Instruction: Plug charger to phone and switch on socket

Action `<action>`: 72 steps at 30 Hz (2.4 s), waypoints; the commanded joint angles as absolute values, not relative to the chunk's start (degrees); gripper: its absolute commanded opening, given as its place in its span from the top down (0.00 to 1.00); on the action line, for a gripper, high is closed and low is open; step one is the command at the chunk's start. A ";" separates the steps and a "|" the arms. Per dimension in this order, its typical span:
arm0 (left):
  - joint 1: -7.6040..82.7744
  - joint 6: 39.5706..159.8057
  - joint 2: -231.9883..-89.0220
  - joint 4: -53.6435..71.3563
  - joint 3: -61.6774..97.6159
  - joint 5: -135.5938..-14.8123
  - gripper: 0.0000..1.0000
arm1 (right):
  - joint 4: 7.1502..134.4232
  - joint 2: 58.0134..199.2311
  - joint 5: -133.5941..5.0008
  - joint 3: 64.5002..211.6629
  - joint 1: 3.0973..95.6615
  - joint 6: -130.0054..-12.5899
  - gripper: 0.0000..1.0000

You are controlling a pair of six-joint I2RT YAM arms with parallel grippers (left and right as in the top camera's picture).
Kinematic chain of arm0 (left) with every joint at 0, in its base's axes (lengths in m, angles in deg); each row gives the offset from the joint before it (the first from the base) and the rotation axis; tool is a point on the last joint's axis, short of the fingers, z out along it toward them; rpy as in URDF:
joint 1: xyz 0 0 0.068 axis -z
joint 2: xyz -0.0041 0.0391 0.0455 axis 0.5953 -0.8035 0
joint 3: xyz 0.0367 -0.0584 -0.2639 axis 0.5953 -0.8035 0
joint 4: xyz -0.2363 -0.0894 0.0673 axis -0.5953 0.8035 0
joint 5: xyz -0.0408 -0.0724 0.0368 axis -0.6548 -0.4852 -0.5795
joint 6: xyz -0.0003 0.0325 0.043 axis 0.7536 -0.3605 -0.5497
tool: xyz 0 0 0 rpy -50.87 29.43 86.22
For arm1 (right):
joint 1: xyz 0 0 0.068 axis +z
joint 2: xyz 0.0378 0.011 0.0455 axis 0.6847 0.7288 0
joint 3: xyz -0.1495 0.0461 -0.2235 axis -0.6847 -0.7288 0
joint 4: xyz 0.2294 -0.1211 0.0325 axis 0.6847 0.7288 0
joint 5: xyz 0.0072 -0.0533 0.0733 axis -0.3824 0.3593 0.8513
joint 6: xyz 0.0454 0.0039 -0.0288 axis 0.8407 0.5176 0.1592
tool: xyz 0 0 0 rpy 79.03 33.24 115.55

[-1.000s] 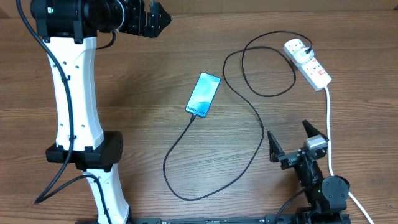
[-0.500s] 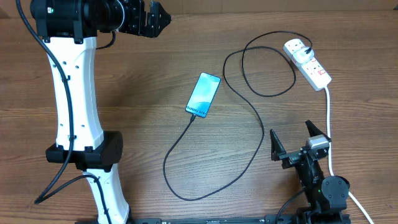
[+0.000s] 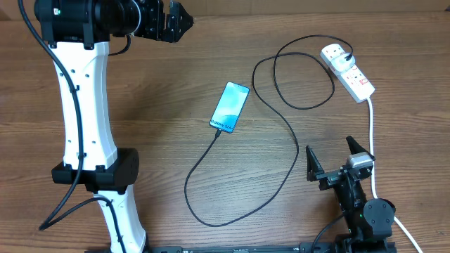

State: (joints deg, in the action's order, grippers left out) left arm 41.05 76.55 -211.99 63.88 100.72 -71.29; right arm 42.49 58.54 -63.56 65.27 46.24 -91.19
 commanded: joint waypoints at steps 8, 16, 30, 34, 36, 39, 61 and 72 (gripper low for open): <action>41.42 75.68 -212.30 64.03 100.83 -70.92 0.00 | 42.17 58.01 -63.72 64.70 45.98 -90.84 0.00; 41.42 75.68 -212.30 64.03 100.83 -70.94 0.00 | 42.17 58.01 -63.72 64.70 45.98 -90.84 0.00; 41.42 75.68 -212.30 64.03 100.83 -70.94 0.00 | 42.17 58.01 -63.72 64.70 45.98 -90.84 0.00; 41.42 75.68 -212.30 64.03 100.83 -70.94 0.00 | 42.17 58.01 -63.72 64.70 45.98 -90.84 0.00; 41.42 75.68 -212.30 64.03 100.83 -70.92 0.00 | 42.17 58.01 -63.72 64.70 45.98 -90.84 0.00; 41.42 75.66 -212.30 64.03 100.83 -70.92 0.00 | 42.17 58.01 -63.72 64.70 45.98 -90.84 0.00; 41.64 75.68 -212.01 64.03 100.68 -70.94 0.00 | 42.17 58.01 -63.72 64.70 45.98 -90.84 0.00; 44.15 75.68 -206.46 64.03 100.68 -70.92 0.00 | 42.17 58.01 -63.72 64.70 45.98 -90.84 0.00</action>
